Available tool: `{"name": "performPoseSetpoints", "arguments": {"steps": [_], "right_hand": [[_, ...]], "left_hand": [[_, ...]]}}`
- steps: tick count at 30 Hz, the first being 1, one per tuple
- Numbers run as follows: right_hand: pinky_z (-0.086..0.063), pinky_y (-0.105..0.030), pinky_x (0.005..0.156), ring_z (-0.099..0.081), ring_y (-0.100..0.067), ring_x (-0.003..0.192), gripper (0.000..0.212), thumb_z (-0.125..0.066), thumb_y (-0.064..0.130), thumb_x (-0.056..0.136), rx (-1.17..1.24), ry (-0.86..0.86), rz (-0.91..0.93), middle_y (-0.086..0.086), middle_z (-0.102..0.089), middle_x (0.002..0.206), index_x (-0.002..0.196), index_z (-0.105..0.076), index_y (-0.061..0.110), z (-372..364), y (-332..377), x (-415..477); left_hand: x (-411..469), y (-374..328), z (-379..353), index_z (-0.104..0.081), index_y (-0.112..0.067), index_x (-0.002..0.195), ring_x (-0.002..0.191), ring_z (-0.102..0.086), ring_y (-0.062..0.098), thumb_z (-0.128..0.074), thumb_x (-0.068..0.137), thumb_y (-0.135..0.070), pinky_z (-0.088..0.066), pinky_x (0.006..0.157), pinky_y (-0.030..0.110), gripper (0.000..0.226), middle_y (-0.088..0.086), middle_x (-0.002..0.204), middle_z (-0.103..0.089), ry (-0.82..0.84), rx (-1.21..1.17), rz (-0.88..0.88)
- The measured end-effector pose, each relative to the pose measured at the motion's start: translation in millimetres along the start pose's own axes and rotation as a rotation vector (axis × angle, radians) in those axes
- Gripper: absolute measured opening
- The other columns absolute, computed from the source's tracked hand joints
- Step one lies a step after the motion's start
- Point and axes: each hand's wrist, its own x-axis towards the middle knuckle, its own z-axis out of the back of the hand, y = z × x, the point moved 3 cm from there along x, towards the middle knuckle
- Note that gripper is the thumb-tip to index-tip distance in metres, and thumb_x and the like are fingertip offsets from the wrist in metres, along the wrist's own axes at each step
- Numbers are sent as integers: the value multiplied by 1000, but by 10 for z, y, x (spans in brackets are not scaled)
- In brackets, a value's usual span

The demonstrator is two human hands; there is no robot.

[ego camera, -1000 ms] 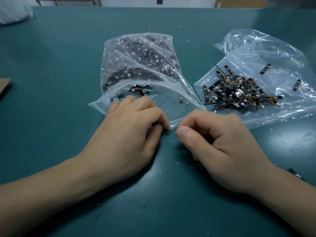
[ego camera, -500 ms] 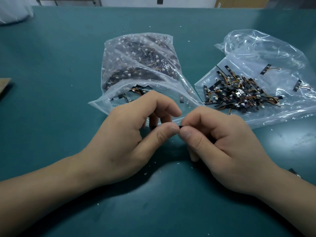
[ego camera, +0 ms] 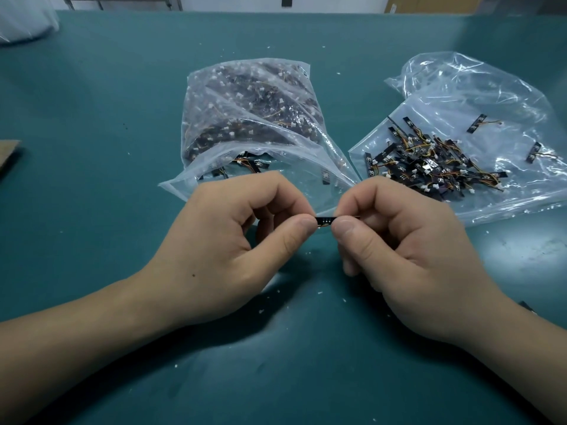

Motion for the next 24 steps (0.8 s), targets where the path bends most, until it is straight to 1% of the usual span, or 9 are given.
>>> {"name": "performPoseSetpoints", "arguments": {"steps": [2,5,7,10,15,19,21,24], "right_hand": [[-39,-15,48,-50,-8,45,8,-58,36,98,-7,-19,14,5,-64,59,93,-58,30,-3,-6,0],[-39,-13,49,-52,-8,45,7,-60,34,98,-2,-58,26,6,-64,59,94,-60,29,15,-7,2],[-39,-13,49,-52,-7,45,7,-62,34,97,0,-60,20,6,-64,59,93,-62,29,21,-4,-1],[-39,-12,50,-52,-7,45,8,-63,36,96,26,-47,8,4,-65,60,93,-63,29,14,5,-5],[-39,-11,50,-53,-6,46,7,-63,34,96,3,-29,29,5,-65,60,90,-63,29,3,30,-8],[-39,-12,50,-52,-7,45,7,-61,33,97,24,-35,20,2,-65,61,93,-62,28,6,24,0],[-39,-15,49,-53,-9,47,7,-62,32,96,0,-39,39,1,-64,62,91,-63,27,11,33,1],[-43,-28,47,-55,-17,49,8,-62,31,97,-69,-26,70,-1,-63,61,90,-63,26,4,53,-2]], "left_hand": [[-3,-4,11,-69,-26,88,63,-55,10,-67,93,-30,-43,58,17,7,-12,75,-62,-22,-33,7],[-1,-18,19,-69,-25,86,61,-55,9,-74,91,-23,-42,58,17,7,-15,74,-61,-52,-23,-8],[1,-22,17,-68,-24,84,60,-54,10,-73,90,-22,-43,56,19,9,-15,72,-60,-51,-22,-4],[-7,-31,10,-65,-24,84,59,-55,11,-65,90,-27,-44,55,24,7,-15,71,-59,-20,-35,0],[-12,-39,6,-62,-24,83,58,-55,10,-62,89,-27,-42,56,17,7,-12,70,-58,24,-36,0],[-14,-39,18,-64,-22,88,60,-58,12,-67,89,-29,-45,55,21,7,-11,73,-60,30,-49,-9],[-12,-40,18,-65,-22,86,59,-57,12,-68,88,-28,-44,54,21,7,-11,72,-60,29,-41,-12],[-11,-38,13,-64,-22,80,57,-55,12,-67,86,-26,-42,54,19,8,-10,68,-58,24,-29,-12]]}}
